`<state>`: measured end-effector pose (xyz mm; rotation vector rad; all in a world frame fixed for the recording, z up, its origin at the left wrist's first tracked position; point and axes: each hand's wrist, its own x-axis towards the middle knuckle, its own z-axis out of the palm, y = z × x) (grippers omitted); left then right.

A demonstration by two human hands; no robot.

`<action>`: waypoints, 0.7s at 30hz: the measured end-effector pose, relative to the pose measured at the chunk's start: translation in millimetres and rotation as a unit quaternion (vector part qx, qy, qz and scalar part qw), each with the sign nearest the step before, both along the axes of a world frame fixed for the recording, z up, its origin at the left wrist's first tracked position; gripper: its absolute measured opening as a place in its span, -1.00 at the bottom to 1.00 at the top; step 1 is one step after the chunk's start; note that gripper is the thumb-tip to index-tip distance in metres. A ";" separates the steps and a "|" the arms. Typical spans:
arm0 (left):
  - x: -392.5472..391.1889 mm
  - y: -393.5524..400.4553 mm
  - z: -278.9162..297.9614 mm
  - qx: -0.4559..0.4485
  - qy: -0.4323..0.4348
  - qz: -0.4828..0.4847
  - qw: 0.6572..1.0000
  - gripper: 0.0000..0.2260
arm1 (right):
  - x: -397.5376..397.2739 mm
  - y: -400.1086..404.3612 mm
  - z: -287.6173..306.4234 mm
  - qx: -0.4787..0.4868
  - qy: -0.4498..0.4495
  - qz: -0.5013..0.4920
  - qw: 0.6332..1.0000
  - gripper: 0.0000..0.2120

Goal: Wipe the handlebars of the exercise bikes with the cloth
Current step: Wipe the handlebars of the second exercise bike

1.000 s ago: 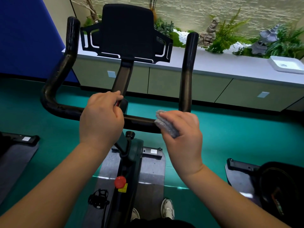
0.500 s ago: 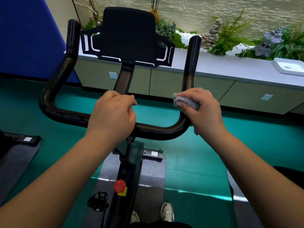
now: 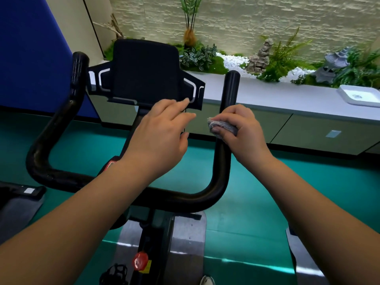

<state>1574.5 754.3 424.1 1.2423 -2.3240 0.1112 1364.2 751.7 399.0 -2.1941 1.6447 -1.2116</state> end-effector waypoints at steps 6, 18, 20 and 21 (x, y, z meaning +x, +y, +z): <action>-21.2 -22.5 12.2 0.011 -0.019 0.008 1.000 -0.42 | -13.8 -36.2 2.5 -0.099 0.059 0.015 0.993 -0.81; -27.4 -42.5 19.6 0.036 -0.036 0.012 0.999 -0.40 | -20.3 -83.4 28.9 -0.162 0.067 0.007 0.984 -0.79; -26.6 -41.8 21.2 0.046 -0.034 0.009 0.998 -0.41 | -20.3 -81.2 32.7 -0.126 0.031 -0.006 0.992 -0.79; -26.3 -41.0 21.9 0.052 -0.032 0.006 0.998 -0.41 | -21.1 -78.8 34.8 -0.111 0.003 -0.018 0.994 -0.81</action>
